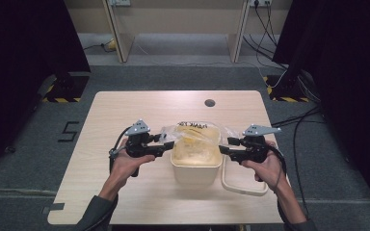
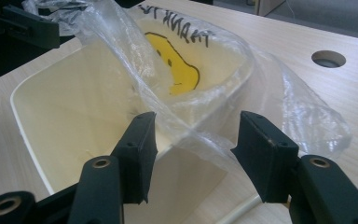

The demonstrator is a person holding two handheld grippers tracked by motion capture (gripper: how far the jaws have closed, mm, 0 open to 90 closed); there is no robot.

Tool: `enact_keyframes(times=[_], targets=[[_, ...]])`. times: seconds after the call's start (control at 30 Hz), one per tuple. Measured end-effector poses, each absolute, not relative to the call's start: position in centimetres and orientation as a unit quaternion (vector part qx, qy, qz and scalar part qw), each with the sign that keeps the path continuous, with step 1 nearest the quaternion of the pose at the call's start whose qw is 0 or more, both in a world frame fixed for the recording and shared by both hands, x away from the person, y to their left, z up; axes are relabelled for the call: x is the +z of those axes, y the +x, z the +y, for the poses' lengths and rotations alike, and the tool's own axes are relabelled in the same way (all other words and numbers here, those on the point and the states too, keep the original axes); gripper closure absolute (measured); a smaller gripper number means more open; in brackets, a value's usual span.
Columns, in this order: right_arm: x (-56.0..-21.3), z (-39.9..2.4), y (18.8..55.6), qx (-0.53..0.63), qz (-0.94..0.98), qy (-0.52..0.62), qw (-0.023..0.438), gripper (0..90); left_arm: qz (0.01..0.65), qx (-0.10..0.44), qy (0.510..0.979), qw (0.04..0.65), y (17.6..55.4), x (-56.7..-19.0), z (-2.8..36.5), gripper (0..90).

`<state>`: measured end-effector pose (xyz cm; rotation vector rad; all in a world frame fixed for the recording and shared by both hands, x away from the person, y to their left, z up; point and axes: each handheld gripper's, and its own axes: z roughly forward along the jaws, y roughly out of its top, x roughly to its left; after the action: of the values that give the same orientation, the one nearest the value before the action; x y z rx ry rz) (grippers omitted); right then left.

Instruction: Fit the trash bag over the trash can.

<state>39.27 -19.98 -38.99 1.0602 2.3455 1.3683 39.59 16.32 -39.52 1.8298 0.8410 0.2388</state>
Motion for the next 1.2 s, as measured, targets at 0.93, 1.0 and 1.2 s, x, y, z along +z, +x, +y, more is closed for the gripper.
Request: enact_keyframes(times=[0.93,1.0,1.2], targets=[[-39.6,-21.2,38.5,0.449,0.823,0.319,0.137,81.2,0.318,0.073,0.761,0.561,37.4,-39.7,17.1,81.3],[-39.3,-21.1,38.4,0.451,0.819,0.32,0.154,72.4,0.316,0.074,0.763,0.559,37.4,-39.7,17.1,81.1],[-37.3,-21.1,38.8,0.472,0.788,0.357,0.169,50.8,0.312,0.076,0.765,0.559,37.6,-39.5,16.8,80.8]])
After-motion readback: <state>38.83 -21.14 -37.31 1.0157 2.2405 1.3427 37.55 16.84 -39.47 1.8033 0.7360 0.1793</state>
